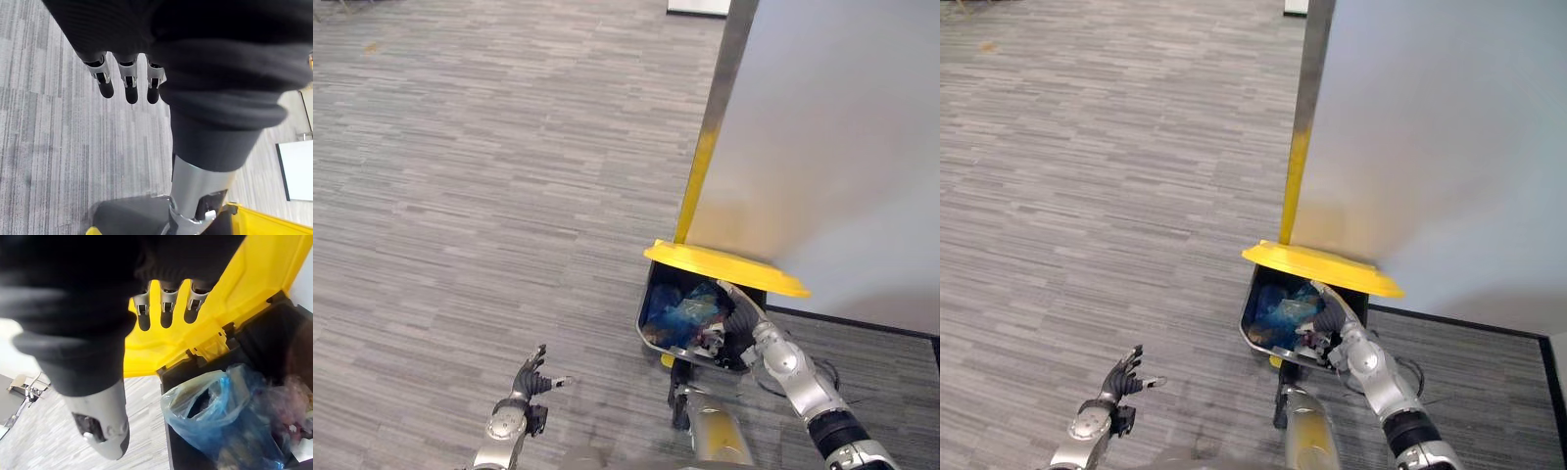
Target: Gather rubbish on tea table into small bin, then transfer packed bag to large trash can.
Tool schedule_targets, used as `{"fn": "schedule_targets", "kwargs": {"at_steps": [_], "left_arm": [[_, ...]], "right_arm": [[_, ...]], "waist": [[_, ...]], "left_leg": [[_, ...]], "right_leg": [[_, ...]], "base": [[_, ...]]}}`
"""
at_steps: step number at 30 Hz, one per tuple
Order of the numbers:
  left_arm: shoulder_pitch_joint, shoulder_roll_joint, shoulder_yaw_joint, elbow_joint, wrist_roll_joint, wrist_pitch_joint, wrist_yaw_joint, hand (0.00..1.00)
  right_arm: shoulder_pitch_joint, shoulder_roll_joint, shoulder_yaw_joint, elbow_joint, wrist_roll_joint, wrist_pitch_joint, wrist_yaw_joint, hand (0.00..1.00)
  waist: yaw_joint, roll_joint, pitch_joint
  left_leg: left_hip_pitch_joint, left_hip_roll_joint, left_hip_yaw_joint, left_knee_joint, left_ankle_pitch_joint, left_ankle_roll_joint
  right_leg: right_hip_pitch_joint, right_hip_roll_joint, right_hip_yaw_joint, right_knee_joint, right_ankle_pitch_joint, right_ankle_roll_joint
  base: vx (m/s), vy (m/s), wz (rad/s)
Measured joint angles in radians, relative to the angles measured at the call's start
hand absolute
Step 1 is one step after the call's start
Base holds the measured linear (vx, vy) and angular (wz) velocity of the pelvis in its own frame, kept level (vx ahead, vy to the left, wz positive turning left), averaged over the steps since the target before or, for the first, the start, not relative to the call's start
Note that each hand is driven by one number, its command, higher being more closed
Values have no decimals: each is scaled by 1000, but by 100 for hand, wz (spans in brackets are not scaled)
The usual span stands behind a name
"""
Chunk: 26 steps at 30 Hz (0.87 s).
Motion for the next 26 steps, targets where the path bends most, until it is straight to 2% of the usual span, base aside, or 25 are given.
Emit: {"fn": "schedule_targets", "kwargs": {"at_steps": [3,5,7,8,9,10,11,12,14,15,16,19,20,21,22,24,26], "left_arm": [[33,-3,5,6,8,1,2,0],[34,-4,23,23,7,2,7,0],[22,-2,39,36,7,3,30,0],[18,-5,40,37,7,3,36,0],[18,-28,61,41,7,3,46,0],[16,-38,78,42,7,6,52,0],[19,-50,87,41,6,15,66,0],[24,-57,86,38,4,21,71,0],[26,-65,87,39,3,25,74,0],[19,-64,102,41,2,27,79,0],[17,-92,113,43,-2,36,83,0],[-8,-128,115,66,-3,38,84,0],[-30,-127,115,84,-4,40,85,0],[-36,-125,115,84,-4,40,86,0],[-48,-127,115,92,-4,40,87,0],[-57,-119,115,111,-5,40,87,0],[-56,-100,120,120,-5,40,87,0]], "right_arm": [[66,44,-41,18,48,1,2,0],[86,67,-68,24,88,1,1,0],[132,107,-108,57,131,2,0,0],[143,113,-116,66,145,3,-1,0],[153,126,-118,89,187,5,0,0],[161,132,-120,101,208,5,-1,0],[194,156,-143,121,238,6,-1,0],[237,180,-154,121,251,11,-4,0],[265,202,-155,124,262,15,-3,0],[275,221,-158,134,267,21,-3,0],[273,226,-167,143,267,21,-4,0],[250,221,-199,241,267,22,-13,0],[228,216,-221,297,267,26,-22,0],[220,214,-231,315,267,26,-28,0],[212,204,-250,344,267,27,-35,0],[217,197,-273,368,267,31,-47,0],[231,196,-287,389,267,36,-52,0]], "waist": [[0,-32,3],[1,-52,6],[-10,-97,18],[-8,-98,19],[-4,-69,25],[-5,-72,26],[-9,-74,25],[-1,-79,20],[-2,-87,15],[1,-108,4],[1,-76,-3],[2,-53,-18],[1,-48,-21],[1,-46,-23],[-2,-31,-29],[-2,-21,-34],[0,-27,-51]], "left_leg": [[52,-17,9,19,-10,16],[49,-36,29,50,-20,26],[27,-81,43,109,-30,40],[16,-85,42,115,-24,50],[-4,-56,95,99,10,61],[-6,-55,101,95,18,66],[1,-51,104,78,34,69],[10,-51,115,50,53,65],[-7,-50,118,44,65,59],[-26,-50,127,45,82,46],[-33,-37,150,-8,123,35],[-28,-31,202,-116,219,43],[-33,-28,221,-128,225,45],[-37,-28,224,-129,225,45],[-47,-21,223,-131,226,45],[-43,-19,220,-143,232,42],[-44,-31,218,-154,242,48]], "right_leg": [[48,-6,21,0,5,14],[50,-14,46,-9,21,41],[57,-46,83,-47,26,106],[58,-40,77,-61,-7,168],[-21,-54,69,155,-43,112],[-54,-68,74,318,-68,49],[-58,-81,79,550,-109,1],[-21,-93,85,672,-134,5],[53,-112,103,718,-156,16],[96,-107,100,626,-205,67],[114,-68,84,515,-208,64],[191,-9,106,242,-207,43],[223,11,122,134,-193,21],[235,16,129,90,-185,10],[248,33,137,20,-142,1],[291,46,138,-64,-92,2],[313,46,141,-141,-38,10]], "base": [[-84,44,-12],[-153,91,-27],[-248,148,-22],[-265,106,-41],[-215,72,-47],[-220,75,-46],[-195,44,-27],[-166,-5,-19],[-64,-72,-21],[-9,-110,-46],[3,-100,-51],[-33,-101,-48],[-75,-83,-52],[-127,-43,-47],[-124,-3,-31],[-165,46,-10],[-135,54,6]]}}
